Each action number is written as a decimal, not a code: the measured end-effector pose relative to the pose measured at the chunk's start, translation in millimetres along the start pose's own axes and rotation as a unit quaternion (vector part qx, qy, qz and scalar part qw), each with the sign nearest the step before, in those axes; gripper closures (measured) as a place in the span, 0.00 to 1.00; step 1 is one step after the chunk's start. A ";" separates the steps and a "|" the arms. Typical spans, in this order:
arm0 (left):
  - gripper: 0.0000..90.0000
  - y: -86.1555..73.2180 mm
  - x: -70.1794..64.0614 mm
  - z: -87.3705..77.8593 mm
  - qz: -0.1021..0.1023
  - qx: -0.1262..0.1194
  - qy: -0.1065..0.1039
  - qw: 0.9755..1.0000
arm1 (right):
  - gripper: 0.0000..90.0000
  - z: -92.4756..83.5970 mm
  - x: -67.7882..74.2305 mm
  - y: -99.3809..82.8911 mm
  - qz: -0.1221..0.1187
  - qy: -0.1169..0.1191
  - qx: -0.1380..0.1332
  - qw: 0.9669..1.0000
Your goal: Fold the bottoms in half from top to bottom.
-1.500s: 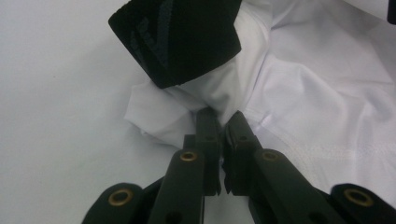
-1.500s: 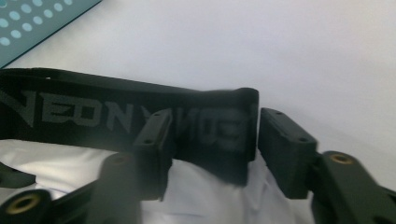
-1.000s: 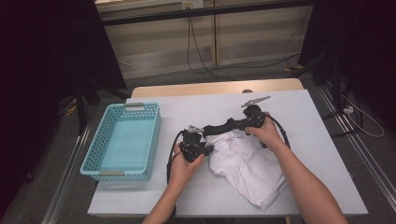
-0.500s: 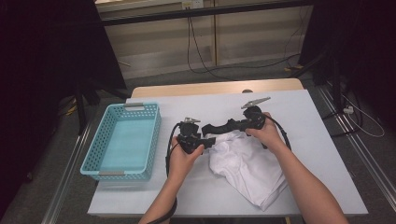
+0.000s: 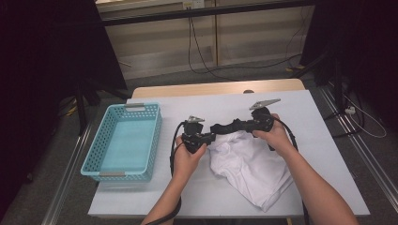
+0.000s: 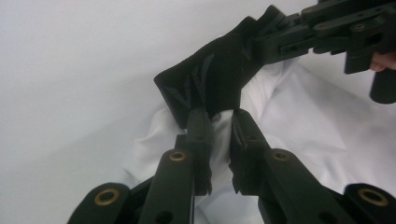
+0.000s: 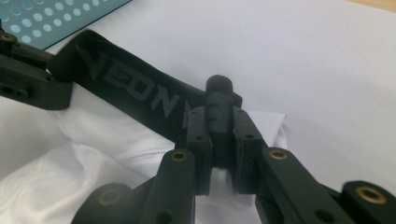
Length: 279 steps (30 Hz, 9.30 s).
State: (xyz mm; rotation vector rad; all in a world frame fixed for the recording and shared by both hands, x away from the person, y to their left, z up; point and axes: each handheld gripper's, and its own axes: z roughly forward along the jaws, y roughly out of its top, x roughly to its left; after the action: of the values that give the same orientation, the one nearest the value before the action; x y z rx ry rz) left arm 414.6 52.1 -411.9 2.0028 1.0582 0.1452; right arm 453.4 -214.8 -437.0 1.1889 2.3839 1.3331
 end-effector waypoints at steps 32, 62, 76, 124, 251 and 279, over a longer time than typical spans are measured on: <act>0.87 -23.8 -30.5 6.0 0.058 0.020 -0.029 0.998 | 0.86 -45.9 0.3 -41.3 -0.005 -0.007 0.013 1.000; 0.88 -26.3 -31.0 7.5 0.062 0.027 -0.028 0.997 | 1.00 -67.0 -26.7 -38.2 0.033 -0.035 0.018 0.999; 0.89 -26.5 -30.5 7.7 0.062 0.025 -0.031 0.997 | 1.00 -20.8 -21.1 2.1 0.024 -0.052 0.020 0.998; 0.89 -25.7 -27.4 7.6 0.071 0.042 -0.047 0.996 | 1.00 18.1 4.7 22.9 0.018 -0.043 0.037 0.998; 0.95 0.7 41.3 -17.5 -0.054 0.060 0.028 0.996 | 0.97 18.6 7.8 15.0 0.033 -0.057 -0.004 0.998; 0.57 3.4 72.7 -35.3 -0.079 0.044 0.088 0.992 | 0.75 54.2 17.9 52.1 0.023 -0.050 -0.021 0.998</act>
State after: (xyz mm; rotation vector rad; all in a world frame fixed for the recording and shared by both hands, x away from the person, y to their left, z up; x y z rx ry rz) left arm 447.1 125.9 -406.2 2.0021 1.3529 0.1965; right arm 497.0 -152.2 -424.4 1.2756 2.2607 1.2982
